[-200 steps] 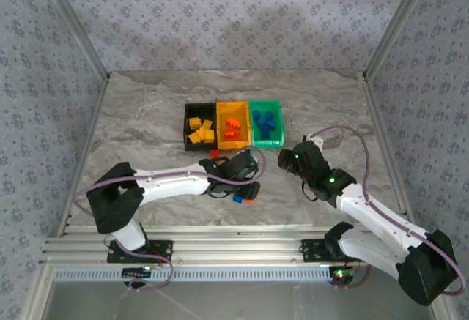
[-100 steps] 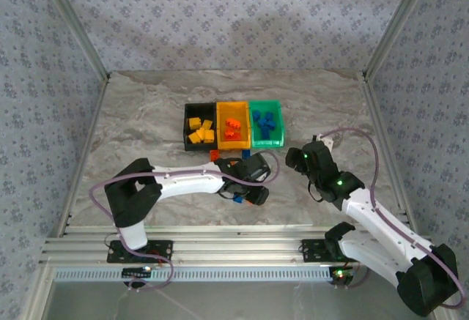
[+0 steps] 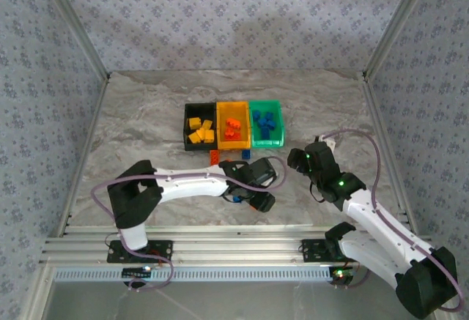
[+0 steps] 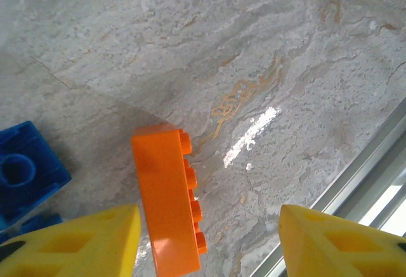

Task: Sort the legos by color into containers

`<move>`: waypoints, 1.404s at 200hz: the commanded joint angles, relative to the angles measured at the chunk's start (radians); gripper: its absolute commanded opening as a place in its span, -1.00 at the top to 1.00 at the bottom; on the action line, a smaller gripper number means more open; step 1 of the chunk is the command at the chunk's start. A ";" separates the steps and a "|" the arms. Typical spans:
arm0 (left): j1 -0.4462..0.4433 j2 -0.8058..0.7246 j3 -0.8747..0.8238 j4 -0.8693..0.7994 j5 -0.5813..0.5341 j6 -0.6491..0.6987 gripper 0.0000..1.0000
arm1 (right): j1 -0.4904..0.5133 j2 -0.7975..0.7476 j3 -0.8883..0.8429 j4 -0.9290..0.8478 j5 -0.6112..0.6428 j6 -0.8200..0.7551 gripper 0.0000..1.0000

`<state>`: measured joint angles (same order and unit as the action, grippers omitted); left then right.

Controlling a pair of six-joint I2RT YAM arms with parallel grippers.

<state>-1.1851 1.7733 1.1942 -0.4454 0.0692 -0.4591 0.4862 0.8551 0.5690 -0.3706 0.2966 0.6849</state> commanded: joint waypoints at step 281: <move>0.380 -0.099 0.050 0.145 -0.226 -0.079 0.63 | -0.066 -0.046 -0.049 0.024 -0.050 0.001 -0.66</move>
<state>-0.8726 1.6306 1.1584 -0.3283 -0.1028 -0.5102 0.4248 0.7994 0.5331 -0.3645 0.2573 0.6849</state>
